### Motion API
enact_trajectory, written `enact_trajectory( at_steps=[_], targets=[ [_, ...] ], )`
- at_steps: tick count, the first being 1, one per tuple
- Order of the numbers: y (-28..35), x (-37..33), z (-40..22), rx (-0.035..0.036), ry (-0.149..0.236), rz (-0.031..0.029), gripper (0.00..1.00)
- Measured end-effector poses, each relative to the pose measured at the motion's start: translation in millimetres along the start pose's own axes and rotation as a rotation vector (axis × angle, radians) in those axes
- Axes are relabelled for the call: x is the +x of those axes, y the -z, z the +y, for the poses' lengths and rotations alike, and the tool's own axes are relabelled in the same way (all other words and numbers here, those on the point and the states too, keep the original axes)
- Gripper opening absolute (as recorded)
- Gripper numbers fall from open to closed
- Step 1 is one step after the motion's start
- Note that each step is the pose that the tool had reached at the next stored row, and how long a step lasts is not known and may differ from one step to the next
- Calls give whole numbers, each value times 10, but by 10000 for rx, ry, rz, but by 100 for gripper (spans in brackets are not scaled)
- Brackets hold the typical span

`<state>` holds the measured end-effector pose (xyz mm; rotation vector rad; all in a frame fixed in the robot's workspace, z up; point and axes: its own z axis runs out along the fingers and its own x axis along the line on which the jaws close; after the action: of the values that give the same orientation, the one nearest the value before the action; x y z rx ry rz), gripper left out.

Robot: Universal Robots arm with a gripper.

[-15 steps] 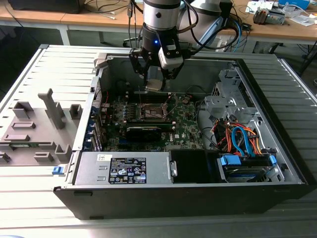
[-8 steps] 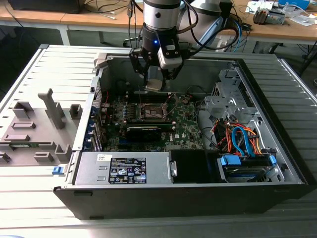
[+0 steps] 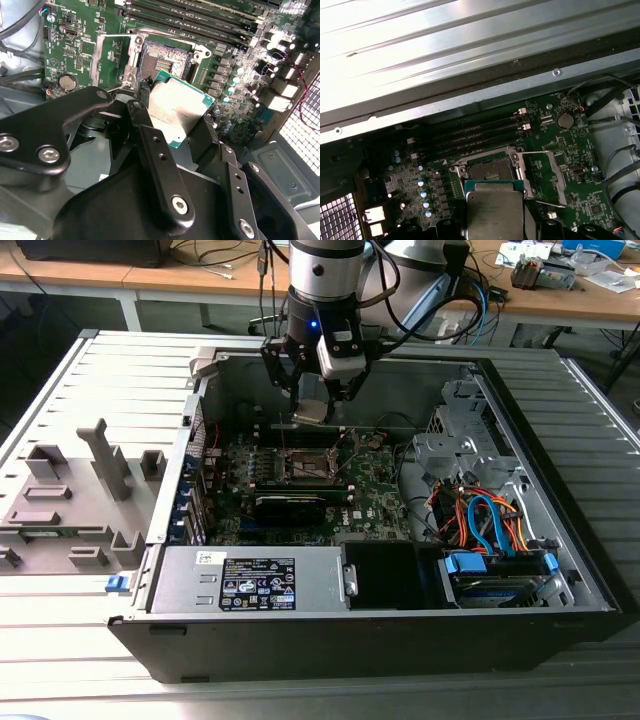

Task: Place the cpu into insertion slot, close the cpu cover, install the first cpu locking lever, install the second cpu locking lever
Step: 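Place the cpu into insertion slot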

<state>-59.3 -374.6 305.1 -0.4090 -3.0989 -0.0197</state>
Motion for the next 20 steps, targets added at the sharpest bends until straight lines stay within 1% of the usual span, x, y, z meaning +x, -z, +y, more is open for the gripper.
enact_trajectory(
  at_steps=[20],
  targets=[
    [0,0,0,-6,-345,-3,55]
  ],
)
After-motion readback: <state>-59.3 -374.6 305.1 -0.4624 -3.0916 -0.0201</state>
